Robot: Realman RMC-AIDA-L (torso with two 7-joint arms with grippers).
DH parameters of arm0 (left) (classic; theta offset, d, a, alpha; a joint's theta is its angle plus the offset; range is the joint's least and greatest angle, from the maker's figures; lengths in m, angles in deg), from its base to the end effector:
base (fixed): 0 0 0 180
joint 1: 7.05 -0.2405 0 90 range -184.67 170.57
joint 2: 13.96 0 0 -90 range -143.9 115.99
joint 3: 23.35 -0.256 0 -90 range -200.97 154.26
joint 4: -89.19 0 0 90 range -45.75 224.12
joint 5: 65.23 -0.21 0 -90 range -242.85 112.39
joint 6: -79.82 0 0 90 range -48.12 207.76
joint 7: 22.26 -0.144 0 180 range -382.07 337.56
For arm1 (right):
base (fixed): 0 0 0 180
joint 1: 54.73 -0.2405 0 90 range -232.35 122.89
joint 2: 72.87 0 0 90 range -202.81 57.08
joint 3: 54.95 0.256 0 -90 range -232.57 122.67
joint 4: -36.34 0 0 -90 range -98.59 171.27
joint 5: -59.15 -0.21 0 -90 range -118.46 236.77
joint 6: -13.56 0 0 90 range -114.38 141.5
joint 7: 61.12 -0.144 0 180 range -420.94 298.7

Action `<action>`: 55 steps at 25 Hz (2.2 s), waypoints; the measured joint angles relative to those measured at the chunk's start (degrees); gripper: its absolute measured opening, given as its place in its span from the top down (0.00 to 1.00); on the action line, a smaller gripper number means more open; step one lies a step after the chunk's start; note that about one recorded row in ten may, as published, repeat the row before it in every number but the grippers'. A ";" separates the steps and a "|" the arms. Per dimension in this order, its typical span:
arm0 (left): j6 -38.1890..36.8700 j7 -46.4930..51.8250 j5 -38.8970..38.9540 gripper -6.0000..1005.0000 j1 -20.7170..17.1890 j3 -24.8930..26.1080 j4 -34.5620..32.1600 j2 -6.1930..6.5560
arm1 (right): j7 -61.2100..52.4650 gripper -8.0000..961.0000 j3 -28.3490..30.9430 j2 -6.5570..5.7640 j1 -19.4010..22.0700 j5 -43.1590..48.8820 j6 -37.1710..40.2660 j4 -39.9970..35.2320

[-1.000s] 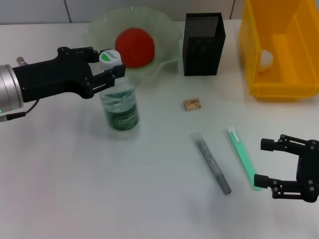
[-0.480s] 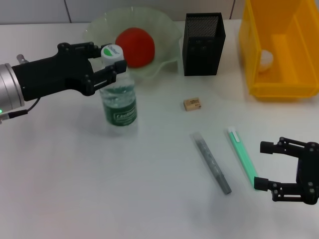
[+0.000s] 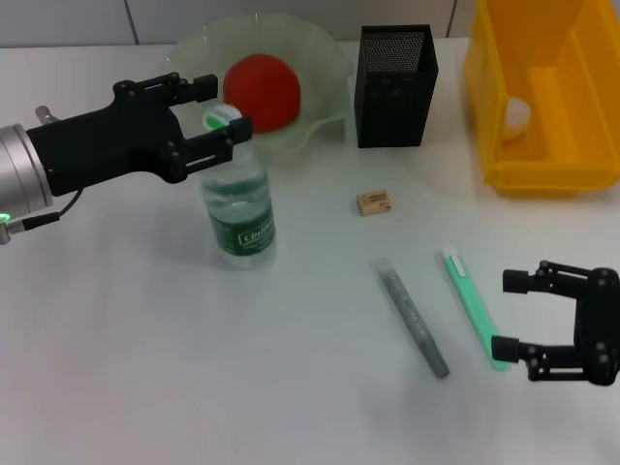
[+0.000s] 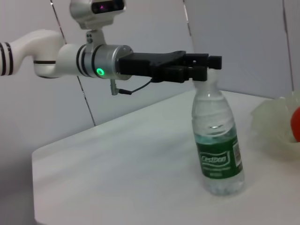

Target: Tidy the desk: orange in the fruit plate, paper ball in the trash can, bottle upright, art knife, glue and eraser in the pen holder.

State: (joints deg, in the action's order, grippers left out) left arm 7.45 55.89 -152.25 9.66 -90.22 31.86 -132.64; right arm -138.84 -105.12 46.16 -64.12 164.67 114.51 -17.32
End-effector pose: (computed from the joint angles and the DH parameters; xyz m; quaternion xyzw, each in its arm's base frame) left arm -0.2335 0.3350 0.0192 -0.9204 -0.1324 -0.2701 0.2498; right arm 0.2988 0.2349 0.0273 -0.9427 0.1984 0.2445 0.1102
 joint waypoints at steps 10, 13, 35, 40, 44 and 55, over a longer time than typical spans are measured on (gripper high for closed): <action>-1.28 -1.17 0.73 0.19 -4.60 0.43 -6.48 0.05 | -19.36 0.12 0.61 0.00 -1.68 4.38 -0.31 -22.16; -2.73 -1.42 1.89 0.15 -6.80 0.25 -7.93 0.11 | -30.57 0.12 -0.51 -0.01 -5.96 13.42 0.25 -34.45; -18.34 -22.37 3.85 0.14 -5.19 -5.41 20.42 0.19 | -82.99 0.12 -25.70 0.29 -34.77 51.43 3.77 -31.51; -18.26 -22.39 3.82 0.14 -4.28 -5.43 20.63 0.21 | -85.09 0.14 -26.76 0.59 -30.48 51.07 1.95 -31.39; -18.22 -22.40 3.80 0.14 -4.07 -5.43 20.71 0.21 | -86.13 0.16 -28.79 0.62 -28.28 50.90 -1.92 -28.53; -17.67 -22.42 3.79 0.14 -3.90 -5.52 20.77 0.20 | -88.19 0.20 -35.35 0.68 -29.45 49.46 -9.15 -20.10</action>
State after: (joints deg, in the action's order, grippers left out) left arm -10.22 33.46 -148.47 5.76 -95.74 52.62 -132.43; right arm -227.03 -140.47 46.84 -93.57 214.13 105.36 -37.42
